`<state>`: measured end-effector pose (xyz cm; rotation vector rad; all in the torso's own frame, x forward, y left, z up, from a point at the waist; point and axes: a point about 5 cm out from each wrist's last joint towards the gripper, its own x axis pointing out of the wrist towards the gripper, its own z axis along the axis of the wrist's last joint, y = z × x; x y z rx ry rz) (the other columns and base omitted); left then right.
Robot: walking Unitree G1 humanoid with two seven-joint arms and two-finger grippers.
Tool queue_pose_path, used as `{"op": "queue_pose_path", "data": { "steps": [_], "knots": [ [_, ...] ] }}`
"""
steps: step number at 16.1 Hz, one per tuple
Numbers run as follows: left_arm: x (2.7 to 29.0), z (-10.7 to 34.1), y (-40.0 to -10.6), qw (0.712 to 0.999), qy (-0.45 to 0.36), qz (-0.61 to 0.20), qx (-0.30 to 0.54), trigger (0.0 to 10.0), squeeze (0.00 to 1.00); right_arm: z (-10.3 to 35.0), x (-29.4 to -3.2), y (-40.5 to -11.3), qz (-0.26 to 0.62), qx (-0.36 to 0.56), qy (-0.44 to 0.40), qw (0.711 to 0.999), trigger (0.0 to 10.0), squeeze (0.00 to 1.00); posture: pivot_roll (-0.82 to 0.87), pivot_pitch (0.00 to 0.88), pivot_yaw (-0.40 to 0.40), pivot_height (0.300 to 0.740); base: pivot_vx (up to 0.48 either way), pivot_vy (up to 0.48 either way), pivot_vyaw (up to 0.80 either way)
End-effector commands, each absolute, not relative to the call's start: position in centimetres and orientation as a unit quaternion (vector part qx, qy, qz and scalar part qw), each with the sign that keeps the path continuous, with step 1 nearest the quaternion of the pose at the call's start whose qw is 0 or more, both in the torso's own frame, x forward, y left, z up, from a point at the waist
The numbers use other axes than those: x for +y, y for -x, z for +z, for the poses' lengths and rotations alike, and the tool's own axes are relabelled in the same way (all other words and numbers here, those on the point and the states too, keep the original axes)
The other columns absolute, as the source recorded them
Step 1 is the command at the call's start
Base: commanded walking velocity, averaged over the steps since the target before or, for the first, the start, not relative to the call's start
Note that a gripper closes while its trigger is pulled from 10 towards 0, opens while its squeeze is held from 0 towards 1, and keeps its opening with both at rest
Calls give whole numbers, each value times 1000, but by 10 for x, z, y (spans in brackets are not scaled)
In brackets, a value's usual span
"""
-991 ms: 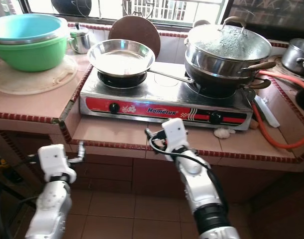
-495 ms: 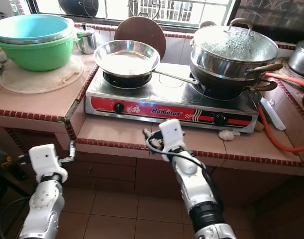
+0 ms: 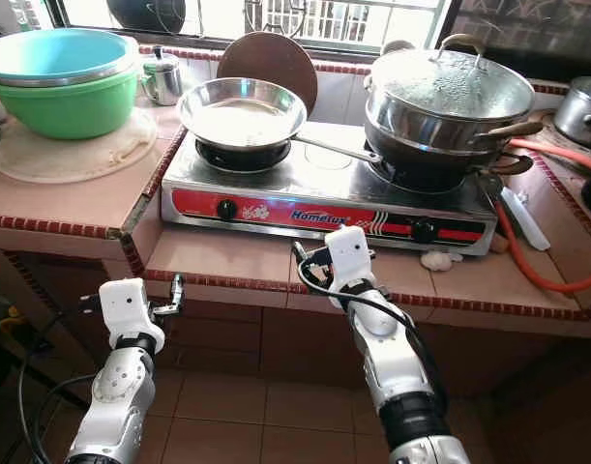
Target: Kitchen organization
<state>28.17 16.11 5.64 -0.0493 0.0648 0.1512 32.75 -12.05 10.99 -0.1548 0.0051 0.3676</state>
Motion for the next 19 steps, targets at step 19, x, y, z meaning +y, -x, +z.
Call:
{"op": "queue_pose_path", "data": {
  "steps": [19],
  "knots": [
    [171,54,-292,998,17,57,36,10000,0,108,-120,-325,165,-4,76,983,10000,0,-167,0,-20,740,0,0,0]
  ]
}}
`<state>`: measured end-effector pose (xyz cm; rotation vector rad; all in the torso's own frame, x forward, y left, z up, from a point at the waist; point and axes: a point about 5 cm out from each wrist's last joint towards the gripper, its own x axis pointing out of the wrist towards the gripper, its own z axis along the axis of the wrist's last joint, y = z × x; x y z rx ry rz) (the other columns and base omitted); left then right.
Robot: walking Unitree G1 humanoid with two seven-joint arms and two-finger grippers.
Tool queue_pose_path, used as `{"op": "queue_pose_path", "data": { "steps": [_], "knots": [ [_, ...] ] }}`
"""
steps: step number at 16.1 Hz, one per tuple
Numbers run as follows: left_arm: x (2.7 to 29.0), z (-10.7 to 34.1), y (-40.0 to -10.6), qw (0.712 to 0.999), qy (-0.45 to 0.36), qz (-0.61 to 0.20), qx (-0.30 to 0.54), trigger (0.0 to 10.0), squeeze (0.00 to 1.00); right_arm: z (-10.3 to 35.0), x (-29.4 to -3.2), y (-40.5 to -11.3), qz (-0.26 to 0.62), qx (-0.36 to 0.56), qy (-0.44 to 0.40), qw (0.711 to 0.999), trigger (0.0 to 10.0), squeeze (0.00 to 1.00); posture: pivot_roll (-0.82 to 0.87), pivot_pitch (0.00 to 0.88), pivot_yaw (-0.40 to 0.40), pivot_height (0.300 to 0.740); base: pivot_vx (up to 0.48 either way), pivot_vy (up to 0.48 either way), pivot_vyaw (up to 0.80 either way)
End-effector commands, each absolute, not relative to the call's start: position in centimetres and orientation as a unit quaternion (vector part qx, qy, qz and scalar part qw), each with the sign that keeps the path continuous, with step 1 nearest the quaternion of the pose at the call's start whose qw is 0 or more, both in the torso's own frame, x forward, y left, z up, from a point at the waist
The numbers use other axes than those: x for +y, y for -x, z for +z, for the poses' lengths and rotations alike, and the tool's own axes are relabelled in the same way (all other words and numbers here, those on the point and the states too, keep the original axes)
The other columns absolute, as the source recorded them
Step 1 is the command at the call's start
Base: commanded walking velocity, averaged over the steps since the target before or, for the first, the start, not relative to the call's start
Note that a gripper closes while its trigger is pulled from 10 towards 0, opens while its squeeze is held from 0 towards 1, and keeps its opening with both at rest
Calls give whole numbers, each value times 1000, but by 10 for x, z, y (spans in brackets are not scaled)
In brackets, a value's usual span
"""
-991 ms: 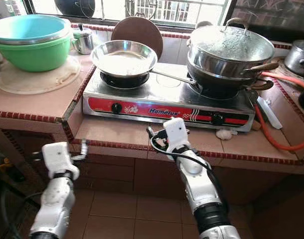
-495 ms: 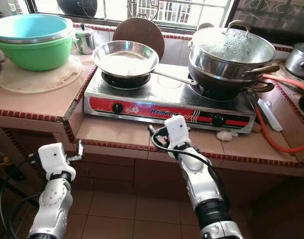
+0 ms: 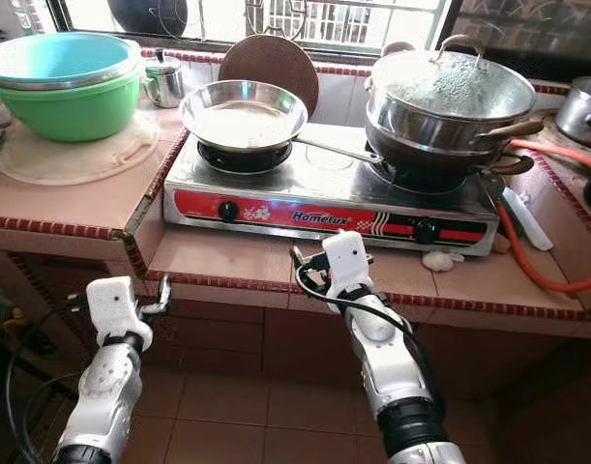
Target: Kitchen organization
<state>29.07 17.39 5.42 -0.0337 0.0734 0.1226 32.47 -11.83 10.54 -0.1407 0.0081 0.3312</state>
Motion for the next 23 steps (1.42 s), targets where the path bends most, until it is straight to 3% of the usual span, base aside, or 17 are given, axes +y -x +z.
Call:
{"op": "queue_pose_path", "data": {
  "steps": [1,6,10,13,23],
  "knots": [
    [170,53,-292,998,17,44,39,10000,0,107,-122,-326,146,0,64,987,10000,0,-171,0,-2,740,0,0,0],
    [169,55,-293,999,7,20,38,10000,0,106,-130,-326,123,-5,62,990,10000,0,-199,0,44,740,0,0,0],
    [156,59,-299,999,14,12,31,10000,0,107,-130,-325,128,-7,66,990,10000,0,-194,0,24,740,0,0,0],
    [162,53,-293,999,16,25,37,10000,0,108,-129,-326,134,-4,67,989,10000,0,-185,0,10,740,0,0,0],
    [161,51,-289,999,19,19,42,10000,0,103,-134,-321,131,13,60,989,10000,0,-190,0,16,740,0,0,-783]
  ]
}}
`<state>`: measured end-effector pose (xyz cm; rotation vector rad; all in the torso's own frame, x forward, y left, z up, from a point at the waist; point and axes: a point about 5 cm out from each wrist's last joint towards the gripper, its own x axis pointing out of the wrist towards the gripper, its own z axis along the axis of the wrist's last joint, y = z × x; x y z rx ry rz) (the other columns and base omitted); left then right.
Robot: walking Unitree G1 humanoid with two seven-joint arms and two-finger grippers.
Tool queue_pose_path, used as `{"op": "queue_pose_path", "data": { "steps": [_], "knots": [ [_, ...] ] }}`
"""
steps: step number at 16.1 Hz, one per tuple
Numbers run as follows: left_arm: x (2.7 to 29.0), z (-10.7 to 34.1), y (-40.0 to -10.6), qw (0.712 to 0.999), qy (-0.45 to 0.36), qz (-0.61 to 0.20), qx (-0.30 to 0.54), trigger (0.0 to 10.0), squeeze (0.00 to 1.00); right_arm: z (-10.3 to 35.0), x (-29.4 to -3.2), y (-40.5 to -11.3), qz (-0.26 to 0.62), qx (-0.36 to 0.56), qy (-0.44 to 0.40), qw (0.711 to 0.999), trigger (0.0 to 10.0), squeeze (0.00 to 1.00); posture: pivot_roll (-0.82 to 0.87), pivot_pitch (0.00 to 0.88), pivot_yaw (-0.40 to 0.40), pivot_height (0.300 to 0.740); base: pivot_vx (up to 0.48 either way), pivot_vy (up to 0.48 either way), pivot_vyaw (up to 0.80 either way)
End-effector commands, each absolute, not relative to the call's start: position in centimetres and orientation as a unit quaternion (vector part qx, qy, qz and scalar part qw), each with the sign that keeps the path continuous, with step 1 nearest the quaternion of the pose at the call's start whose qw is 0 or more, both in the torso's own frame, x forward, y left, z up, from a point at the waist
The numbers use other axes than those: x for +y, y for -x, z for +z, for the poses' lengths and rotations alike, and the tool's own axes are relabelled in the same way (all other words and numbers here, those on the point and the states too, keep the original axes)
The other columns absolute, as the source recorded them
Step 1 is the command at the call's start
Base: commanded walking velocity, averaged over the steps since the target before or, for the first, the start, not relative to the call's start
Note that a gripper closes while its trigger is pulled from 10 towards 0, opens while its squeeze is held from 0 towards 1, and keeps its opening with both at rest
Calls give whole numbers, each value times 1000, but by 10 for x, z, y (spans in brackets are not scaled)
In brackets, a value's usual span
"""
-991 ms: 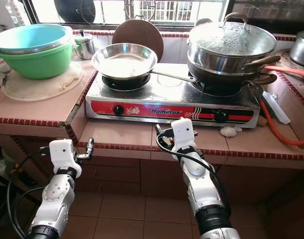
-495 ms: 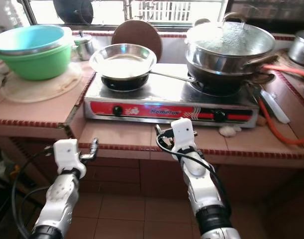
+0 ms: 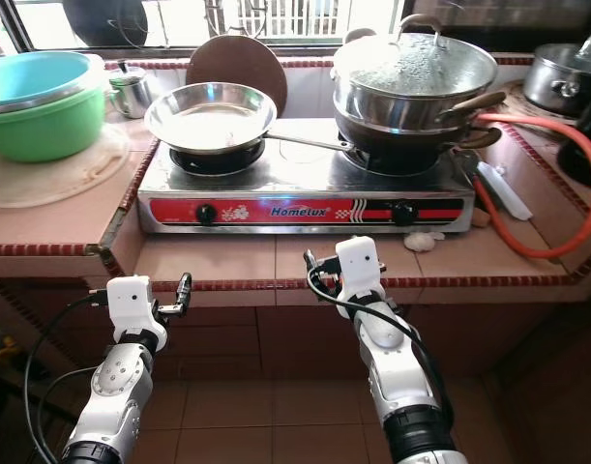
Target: Kitchen organization
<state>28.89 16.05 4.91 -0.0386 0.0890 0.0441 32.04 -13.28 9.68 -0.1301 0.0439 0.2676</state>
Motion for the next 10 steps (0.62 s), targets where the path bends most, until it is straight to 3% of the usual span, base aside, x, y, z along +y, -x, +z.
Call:
{"op": "queue_pose_path", "data": {
  "steps": [1,9,10],
  "knots": [
    [161,50,-288,999,19,19,43,10000,0,103,-134,-322,131,13,60,989,10000,0,-189,0,17,740,0,0,-788],
    [168,52,-290,999,5,17,41,10000,0,105,-133,-323,137,9,60,989,10000,0,-177,0,11,740,0,0,-777],
    [169,53,-290,999,6,16,41,10000,0,105,-132,-323,139,6,61,988,10000,0,-174,0,11,740,0,0,0]
  ]
}}
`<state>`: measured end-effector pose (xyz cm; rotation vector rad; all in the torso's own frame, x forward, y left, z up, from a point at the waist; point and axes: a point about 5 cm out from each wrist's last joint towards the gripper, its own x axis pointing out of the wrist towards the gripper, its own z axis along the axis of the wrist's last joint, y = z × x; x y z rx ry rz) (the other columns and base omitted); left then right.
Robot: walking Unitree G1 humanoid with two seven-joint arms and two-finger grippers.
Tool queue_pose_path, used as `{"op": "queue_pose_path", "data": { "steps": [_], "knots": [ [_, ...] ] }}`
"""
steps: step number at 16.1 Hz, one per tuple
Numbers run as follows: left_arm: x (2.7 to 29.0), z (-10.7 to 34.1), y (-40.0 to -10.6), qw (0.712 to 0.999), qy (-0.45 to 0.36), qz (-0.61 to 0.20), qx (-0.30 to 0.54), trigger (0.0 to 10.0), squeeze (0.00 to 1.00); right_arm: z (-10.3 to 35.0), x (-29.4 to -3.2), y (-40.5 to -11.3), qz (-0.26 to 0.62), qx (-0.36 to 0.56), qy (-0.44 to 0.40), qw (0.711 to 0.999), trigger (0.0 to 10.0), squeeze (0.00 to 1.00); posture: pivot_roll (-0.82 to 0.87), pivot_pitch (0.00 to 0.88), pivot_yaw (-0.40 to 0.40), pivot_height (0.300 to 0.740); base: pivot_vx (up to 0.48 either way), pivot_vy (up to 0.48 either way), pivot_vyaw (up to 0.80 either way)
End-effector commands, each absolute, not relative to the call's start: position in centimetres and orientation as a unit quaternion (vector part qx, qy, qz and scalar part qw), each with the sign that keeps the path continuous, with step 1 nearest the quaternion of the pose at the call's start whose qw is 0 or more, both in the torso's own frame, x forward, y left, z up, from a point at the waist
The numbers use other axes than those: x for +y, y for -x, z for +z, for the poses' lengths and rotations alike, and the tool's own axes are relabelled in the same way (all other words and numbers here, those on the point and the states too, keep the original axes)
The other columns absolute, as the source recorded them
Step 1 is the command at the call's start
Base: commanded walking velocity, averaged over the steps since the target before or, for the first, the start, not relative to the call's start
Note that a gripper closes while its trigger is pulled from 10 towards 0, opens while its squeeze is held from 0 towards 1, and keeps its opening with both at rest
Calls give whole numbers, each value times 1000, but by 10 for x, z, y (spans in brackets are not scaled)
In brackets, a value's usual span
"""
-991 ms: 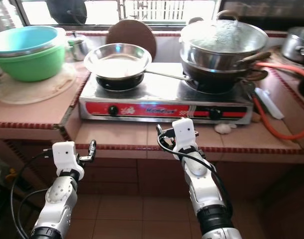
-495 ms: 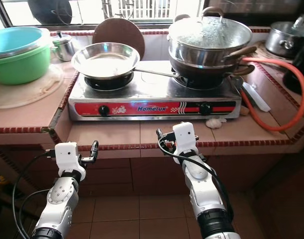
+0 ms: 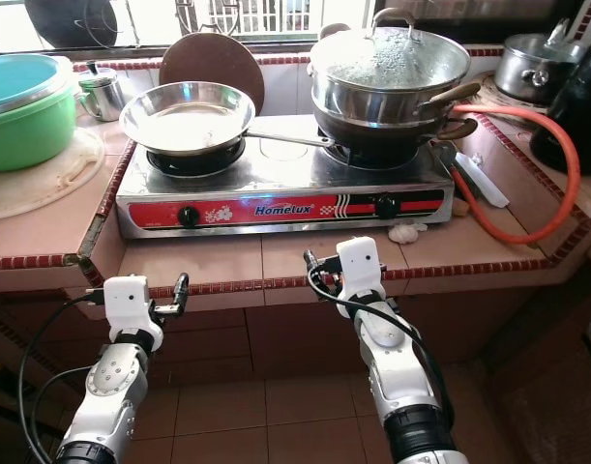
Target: Kitchen organization
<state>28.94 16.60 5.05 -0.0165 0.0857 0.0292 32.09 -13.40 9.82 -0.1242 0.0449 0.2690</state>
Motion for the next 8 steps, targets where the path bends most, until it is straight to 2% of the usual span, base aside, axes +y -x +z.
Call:
{"op": "queue_pose_path", "data": {
  "steps": [1,5,8],
  "knots": [
    [169,52,-290,999,8,14,42,10000,0,105,-131,-323,141,6,62,988,10000,0,-174,0,11,740,0,0,0],
    [166,50,-287,999,12,5,46,10000,0,105,-130,-322,144,5,62,988,10000,0,-172,0,11,740,0,0,0],
    [166,49,-287,999,14,6,48,10000,0,105,-130,-322,143,4,61,988,10000,0,-172,0,13,740,0,-286,0]
  ]
}}
